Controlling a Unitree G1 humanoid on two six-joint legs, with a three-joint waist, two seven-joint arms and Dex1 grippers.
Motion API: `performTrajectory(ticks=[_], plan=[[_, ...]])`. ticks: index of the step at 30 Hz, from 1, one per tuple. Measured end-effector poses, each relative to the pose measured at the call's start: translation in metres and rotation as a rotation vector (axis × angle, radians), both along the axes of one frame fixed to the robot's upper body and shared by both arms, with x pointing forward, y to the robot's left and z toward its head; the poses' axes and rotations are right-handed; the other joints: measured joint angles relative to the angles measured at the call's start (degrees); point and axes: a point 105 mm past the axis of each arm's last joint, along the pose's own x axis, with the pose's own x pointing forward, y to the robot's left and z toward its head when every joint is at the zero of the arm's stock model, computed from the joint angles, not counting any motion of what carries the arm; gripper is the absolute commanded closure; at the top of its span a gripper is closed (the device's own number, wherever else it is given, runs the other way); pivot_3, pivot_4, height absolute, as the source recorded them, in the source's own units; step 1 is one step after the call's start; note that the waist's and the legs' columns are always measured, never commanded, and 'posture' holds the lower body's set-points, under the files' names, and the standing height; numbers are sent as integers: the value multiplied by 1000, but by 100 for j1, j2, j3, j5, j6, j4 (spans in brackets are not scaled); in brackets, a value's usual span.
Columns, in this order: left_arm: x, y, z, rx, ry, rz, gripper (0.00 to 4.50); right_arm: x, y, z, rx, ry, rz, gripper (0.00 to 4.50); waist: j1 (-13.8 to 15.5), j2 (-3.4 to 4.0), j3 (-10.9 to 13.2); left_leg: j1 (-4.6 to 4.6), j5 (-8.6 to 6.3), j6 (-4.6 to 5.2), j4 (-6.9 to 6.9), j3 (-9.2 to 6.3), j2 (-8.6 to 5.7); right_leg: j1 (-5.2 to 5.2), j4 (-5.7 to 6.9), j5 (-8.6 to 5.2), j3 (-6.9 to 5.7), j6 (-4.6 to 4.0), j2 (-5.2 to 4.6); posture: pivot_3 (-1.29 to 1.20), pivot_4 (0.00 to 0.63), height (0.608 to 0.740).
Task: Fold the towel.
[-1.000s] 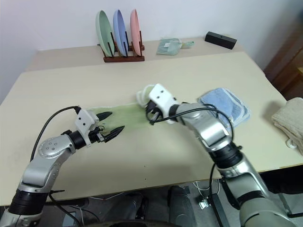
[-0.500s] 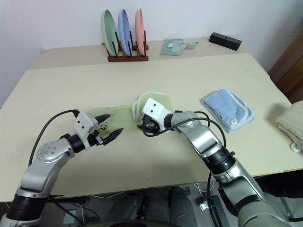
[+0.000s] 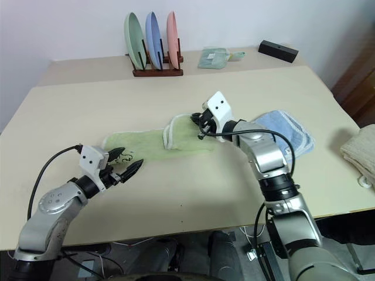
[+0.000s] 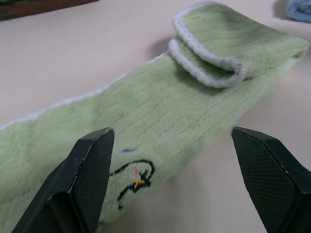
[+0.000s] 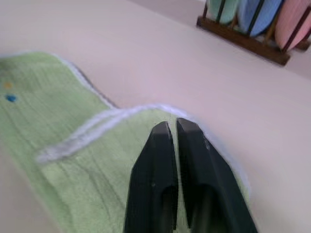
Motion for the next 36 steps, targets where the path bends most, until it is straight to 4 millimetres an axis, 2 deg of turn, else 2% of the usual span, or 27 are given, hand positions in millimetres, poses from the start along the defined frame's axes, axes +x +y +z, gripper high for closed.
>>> performTrajectory(ticks=[2,6,11,16,17,18,19,20,23,25,27,31,36], plan=[[1,2,-1,-17,3,36,554,8,8,-19,-21,16,-7,4445,-8,0,0,1,0,0,-1,0,0,-2,3,0,0,0,1,0,150,740],[-5,10,-11,-15,41,91,554,8,19,-59,-73,89,23,4445,-8,0,0,-3,0,0,0,1,-1,-4,0,0,1,0,1,0,150,740],[-13,15,-14,-37,65,149,554,5,22,-66,-125,45,72,4445,-6,-2,-5,12,-1,-1,0,0,0,9,3,0,1,0,3,0,150,740],[-17,21,-17,-63,93,212,554,4,21,-63,-129,9,79,4445,-3,-2,-5,11,-2,-3,0,0,1,8,3,0,2,0,4,0,150,740],[-18,22,-18,-78,103,227,554,4,21,-62,-126,3,83,3926,-3,-2,-5,10,-2,-3,0,0,1,7,3,0,2,0,4,0,150,740],[-19,22,-18,-101,110,243,554,3,21,-59,-121,-6,89,3681,-6,-2,-5,7,-2,-3,0,0,0,5,3,0,2,0,4,0,150,740],[-20,24,-18,-138,123,266,317,2,21,-55,-116,-21,104,3180,-6,-1,-4,5,-2,-3,0,0,1,2,4,0,2,0,4,0,150,740],[-22,24,-18,-176,138,288,40,-1,22,-46,-109,-47,126,2686,-3,-1,-4,1,-2,-3,1,0,1,-1,4,0,2,0,4,0,150,740],[-29,25,-23,-238,209,334,0,-11,26,-14,-102,-160,212,1121,-3,-1,-4,2,-2,-4,1,0,1,1,3,0,2,0,3,0,150,740],[-35,24,-26,-295,255,362,0,-20,27,-1,-123,-218,272,144,-1,-1,-4,4,-3,-4,1,-1,1,3,2,-1,2,0,4,0,150,740],[-37,25,-28,-351,290,411,0,-29,30,4,-134,-245,321,23,11,-3,-4,6,-3,-4,1,-3,1,6,2,-1,1,0,4,0,150,740],[-27,30,-22,-520,318,510,0,-41,37,-2,-162,-262,388,23,13,-3,-4,7,-3,-5,5,-3,1,5,8,-1,0,0,3,0,150,740],[-3,35,-14,-765,358,591,0,-46,41,-2,-179,-302,413,23,24,-5,-4,8,-3,-7,10,-4,1,7,9,-1,-1,0,3,0,150,740]])
